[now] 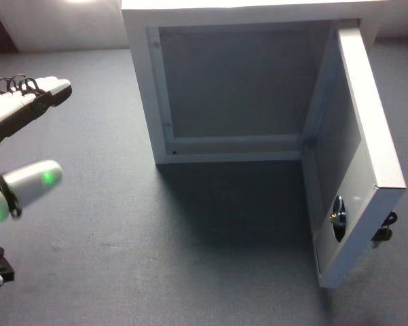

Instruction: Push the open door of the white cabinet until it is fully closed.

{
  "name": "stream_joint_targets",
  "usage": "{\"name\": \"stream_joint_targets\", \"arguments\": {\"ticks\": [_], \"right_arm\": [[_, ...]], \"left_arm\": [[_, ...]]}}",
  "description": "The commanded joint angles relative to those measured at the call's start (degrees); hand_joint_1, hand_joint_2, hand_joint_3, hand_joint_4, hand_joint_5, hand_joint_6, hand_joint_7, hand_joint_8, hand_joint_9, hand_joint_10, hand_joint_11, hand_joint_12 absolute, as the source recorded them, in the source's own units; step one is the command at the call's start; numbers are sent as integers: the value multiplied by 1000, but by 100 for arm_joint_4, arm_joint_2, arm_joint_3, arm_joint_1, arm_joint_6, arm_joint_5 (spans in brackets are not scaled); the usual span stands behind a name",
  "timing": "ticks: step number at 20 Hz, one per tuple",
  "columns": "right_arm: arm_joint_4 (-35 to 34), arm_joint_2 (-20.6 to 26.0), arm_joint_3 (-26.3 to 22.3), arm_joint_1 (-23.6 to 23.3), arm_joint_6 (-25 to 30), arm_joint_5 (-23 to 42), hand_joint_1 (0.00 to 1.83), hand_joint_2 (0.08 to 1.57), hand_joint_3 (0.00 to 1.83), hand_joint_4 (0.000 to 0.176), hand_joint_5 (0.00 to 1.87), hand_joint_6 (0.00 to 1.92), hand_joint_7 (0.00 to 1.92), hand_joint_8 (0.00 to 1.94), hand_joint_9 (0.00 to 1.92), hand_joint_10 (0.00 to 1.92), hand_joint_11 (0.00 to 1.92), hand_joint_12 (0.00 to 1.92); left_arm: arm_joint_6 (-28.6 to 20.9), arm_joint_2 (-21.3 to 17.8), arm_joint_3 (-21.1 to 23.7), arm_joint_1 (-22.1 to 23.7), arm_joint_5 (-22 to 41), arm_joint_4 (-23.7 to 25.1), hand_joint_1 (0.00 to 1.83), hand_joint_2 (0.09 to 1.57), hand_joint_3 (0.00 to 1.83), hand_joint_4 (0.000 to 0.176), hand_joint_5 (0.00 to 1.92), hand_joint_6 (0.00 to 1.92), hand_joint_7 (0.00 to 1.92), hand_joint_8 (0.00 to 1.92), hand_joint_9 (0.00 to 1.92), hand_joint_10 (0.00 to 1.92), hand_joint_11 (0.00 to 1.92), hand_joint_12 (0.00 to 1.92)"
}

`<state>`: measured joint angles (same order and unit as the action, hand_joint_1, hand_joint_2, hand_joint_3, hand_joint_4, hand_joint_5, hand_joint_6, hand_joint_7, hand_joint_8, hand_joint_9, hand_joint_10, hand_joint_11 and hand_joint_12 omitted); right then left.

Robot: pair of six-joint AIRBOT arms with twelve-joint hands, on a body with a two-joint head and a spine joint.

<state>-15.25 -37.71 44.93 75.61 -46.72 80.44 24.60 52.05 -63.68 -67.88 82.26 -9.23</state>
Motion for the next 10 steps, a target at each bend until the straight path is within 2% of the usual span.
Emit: {"name": "stream_joint_targets", "arguments": {"ticks": [1, 2, 7, 9, 10], "right_arm": [[-75, 12, 16, -27, 22, 682, 418, 1396, 10, 0, 101, 86, 0, 0, 0, 8, 0, 628], [-74, 12, 16, -27, 22, 682, 411, 1403, 3, 0, 113, 55, 0, 0, 4, 3, 0, 552], [231, 17, 8, -59, 95, 683, 472, 1381, 0, 0, 340, 69, 255, 28, 225, 156, 0, 1367], [379, 24, 4, -94, 128, 679, 467, 1376, 0, 0, 385, 51, 295, 4, 151, 383, 0, 1419], [431, 25, 4, -110, 145, 679, 474, 1372, 0, 0, 389, 43, 294, 1, 92, 491, 0, 1372]], "left_arm": [[-31, 4, -34, 51, 740, -103, 13, 1486, 9, 0, 87, 3, 39, 3, 18, 8, 0, 141], [-31, 4, -35, 51, 738, -105, 16, 1486, 6, 0, 89, 3, 41, 3, 20, 8, 0, 140], [-31, 7, -35, 50, 735, -108, 0, 1484, 0, 0, 116, 1, 44, 1, 35, 4, 0, 262], [-31, 3, -39, 50, 727, -110, 0, 1484, 0, 0, 122, 1, 44, 0, 33, 2, 0, 248], [-31, 1, -39, 50, 727, -110, 0, 1481, 0, 0, 117, 0, 42, 0, 30, 0, 0, 242]]}}
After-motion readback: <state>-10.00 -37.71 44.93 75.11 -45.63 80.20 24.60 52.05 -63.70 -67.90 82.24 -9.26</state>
